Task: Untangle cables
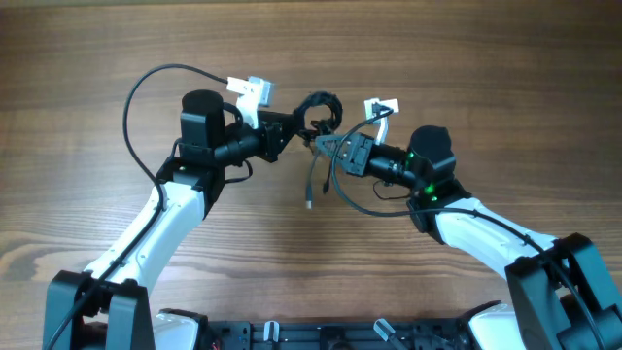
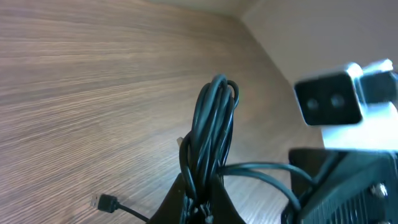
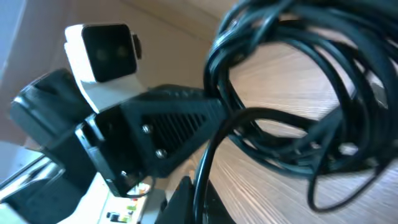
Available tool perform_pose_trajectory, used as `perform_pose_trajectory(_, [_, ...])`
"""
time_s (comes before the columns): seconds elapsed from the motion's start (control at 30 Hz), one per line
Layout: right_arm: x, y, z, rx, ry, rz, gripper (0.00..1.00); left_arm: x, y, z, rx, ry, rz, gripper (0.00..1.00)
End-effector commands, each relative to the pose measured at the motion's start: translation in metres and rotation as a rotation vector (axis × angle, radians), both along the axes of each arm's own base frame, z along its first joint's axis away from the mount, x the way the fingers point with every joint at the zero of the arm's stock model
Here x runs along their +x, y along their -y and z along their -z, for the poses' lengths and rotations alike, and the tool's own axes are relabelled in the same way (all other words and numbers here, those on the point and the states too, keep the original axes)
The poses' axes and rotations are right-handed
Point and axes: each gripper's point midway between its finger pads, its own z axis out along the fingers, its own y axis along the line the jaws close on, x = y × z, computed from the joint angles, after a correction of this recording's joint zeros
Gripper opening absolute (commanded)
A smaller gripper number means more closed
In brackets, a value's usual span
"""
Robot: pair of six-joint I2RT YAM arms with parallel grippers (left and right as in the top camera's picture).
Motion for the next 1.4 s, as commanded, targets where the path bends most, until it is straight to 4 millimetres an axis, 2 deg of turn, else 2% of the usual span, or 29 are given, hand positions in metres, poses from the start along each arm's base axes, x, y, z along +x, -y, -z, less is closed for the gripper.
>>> perform_pose_trajectory(0.0, [0.020,0.010,0.011,-0.011,-0.073,0.128,0.05,-0.013,0.011,-0.017,-0.037,0.064,0.127,0.04])
perform_pose_trajectory(0.07, [0.028,0.017,0.018,-0.029,-0.096,0.194,0.05,-0.018,0.014,-0.019,-0.052,0.062,0.155,0.04])
perform_pose_trajectory(0.2, [0.041,0.026,0.019,-0.007,-0.142,0.296,0.04,-0.031,0.020,-0.025,-0.096,0.054,0.236,0.04])
perform_pose_trajectory(0.23, [0.043,0.028,0.019,0.012,-0.173,0.314,0.05,-0.040,0.026,-0.027,-0.117,0.050,0.283,0.04])
perform_pose_trajectory(0.43, [0.046,0.030,0.020,0.049,-0.236,0.351,0.05,-0.060,0.052,-0.026,-0.119,0.037,0.367,0.04])
perform_pose_trajectory(0.57, [0.048,0.032,0.021,0.057,-0.251,0.366,0.17,-0.061,0.057,-0.025,-0.109,0.035,0.362,0.04])
perform_pose_trajectory(0.7, [0.046,0.031,0.023,0.051,-0.262,0.354,0.35,-0.036,0.034,-0.020,-0.102,-0.011,0.223,0.04])
perform_pose_trajectory(0.83, [0.042,0.027,0.023,0.052,-0.267,0.324,0.59,-0.011,-0.005,-0.020,-0.168,-0.135,0.052,0.04])
perform_pose_trajectory(0.93, [0.042,0.028,0.023,0.052,-0.266,0.325,0.72,-0.004,-0.019,-0.019,-0.214,-0.209,-0.018,0.04])
perform_pose_trajectory(1.07, [0.040,0.026,0.023,0.053,-0.268,0.308,0.99,0.010,-0.033,-0.011,-0.246,-0.318,-0.170,0.04])
perform_pose_trajectory(1.2, [0.028,0.017,0.021,0.057,-0.281,0.222,1.00,0.028,-0.060,0.011,-0.330,-0.538,-0.492,0.04])
perform_pose_trajectory(1.37, [0.011,0.005,0.024,0.049,-0.310,0.124,1.00,0.040,-0.079,0.018,-0.546,-0.757,-0.760,0.04])
